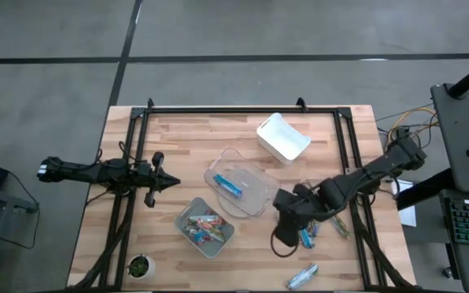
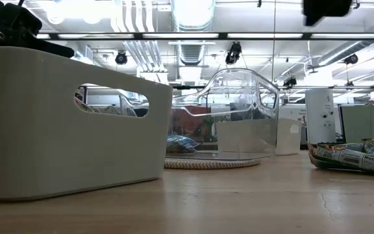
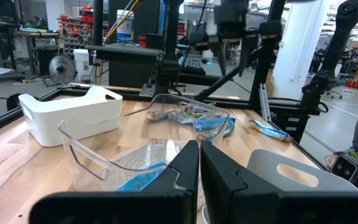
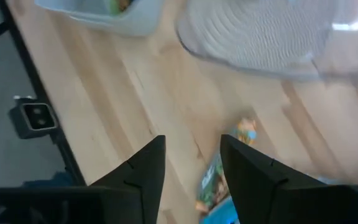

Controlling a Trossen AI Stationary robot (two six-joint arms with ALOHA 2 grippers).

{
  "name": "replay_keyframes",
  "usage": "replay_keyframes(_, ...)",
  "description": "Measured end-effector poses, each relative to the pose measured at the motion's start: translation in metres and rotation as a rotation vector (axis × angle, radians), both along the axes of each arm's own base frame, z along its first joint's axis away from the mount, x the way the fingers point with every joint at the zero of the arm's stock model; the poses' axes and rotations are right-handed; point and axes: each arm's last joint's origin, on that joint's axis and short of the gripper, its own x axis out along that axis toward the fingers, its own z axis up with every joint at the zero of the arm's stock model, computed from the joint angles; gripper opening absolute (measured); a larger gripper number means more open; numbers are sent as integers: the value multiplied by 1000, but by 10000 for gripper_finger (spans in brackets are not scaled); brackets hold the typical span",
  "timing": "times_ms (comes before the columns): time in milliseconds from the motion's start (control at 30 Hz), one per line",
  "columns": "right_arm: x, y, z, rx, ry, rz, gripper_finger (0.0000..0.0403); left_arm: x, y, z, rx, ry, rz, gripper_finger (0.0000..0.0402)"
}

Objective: Pick and place Granola Bars by type
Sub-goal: Put the blue granola bar into the transparent bin

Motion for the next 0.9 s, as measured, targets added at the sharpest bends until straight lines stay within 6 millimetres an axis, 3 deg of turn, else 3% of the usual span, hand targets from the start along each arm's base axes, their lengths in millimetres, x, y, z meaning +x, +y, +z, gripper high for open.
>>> replay_keyframes(167, -19, 9, -15, 11, 38, -101, 146, 0, 0, 0, 0, 0, 1, 0)
replay_keyframes(567, -62, 16, -32, 97, 87, -295, 150, 0, 0, 0, 0, 0, 1, 0)
replay_keyframes(900, -72, 19, -54, 90, 171, -337, 142, 0, 0, 0, 0, 0, 0, 0)
